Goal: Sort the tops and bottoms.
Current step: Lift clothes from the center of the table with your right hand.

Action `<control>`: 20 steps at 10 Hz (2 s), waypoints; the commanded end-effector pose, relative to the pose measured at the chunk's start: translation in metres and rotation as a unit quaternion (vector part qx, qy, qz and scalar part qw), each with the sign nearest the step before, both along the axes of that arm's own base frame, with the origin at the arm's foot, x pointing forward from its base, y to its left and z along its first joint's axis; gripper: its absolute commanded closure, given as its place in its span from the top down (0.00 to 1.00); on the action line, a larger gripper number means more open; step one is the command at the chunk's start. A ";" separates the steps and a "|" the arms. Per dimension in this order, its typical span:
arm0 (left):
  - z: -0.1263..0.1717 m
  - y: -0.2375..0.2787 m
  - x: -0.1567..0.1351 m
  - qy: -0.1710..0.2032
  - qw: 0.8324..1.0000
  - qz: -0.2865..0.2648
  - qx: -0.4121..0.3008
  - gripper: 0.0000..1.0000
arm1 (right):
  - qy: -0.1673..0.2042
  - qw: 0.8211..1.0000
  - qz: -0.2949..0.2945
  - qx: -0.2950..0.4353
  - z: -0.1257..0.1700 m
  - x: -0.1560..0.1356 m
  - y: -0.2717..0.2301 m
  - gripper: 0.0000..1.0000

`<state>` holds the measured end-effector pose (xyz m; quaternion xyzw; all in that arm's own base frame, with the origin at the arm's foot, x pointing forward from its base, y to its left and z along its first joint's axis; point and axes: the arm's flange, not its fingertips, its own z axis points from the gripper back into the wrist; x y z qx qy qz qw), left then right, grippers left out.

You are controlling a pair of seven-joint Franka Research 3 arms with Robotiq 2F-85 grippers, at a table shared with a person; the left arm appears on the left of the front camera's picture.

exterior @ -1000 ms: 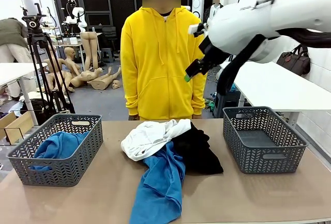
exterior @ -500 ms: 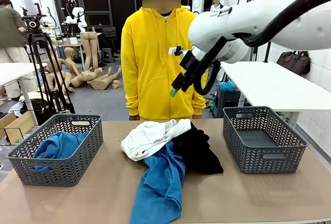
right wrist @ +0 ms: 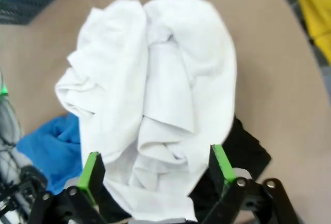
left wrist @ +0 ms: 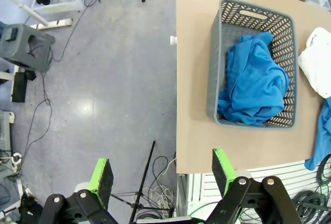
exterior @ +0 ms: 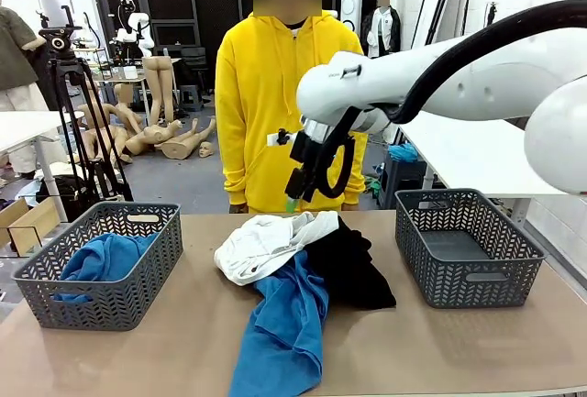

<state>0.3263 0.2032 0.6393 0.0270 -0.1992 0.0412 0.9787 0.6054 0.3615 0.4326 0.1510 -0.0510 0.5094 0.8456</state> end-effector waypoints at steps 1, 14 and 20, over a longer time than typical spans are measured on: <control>0.001 0.002 0.000 -0.001 1.000 0.003 0.001 1.00 | 0.026 0.999 0.012 -0.028 0.003 0.012 0.016 1.00; 0.001 0.002 0.000 -0.001 1.000 0.003 0.001 1.00 | 0.028 0.992 0.056 -0.109 -0.026 -0.011 0.043 0.55; 0.001 0.002 0.000 -0.001 1.000 0.003 0.001 1.00 | 0.021 0.991 0.071 -0.114 -0.022 -0.017 0.045 0.00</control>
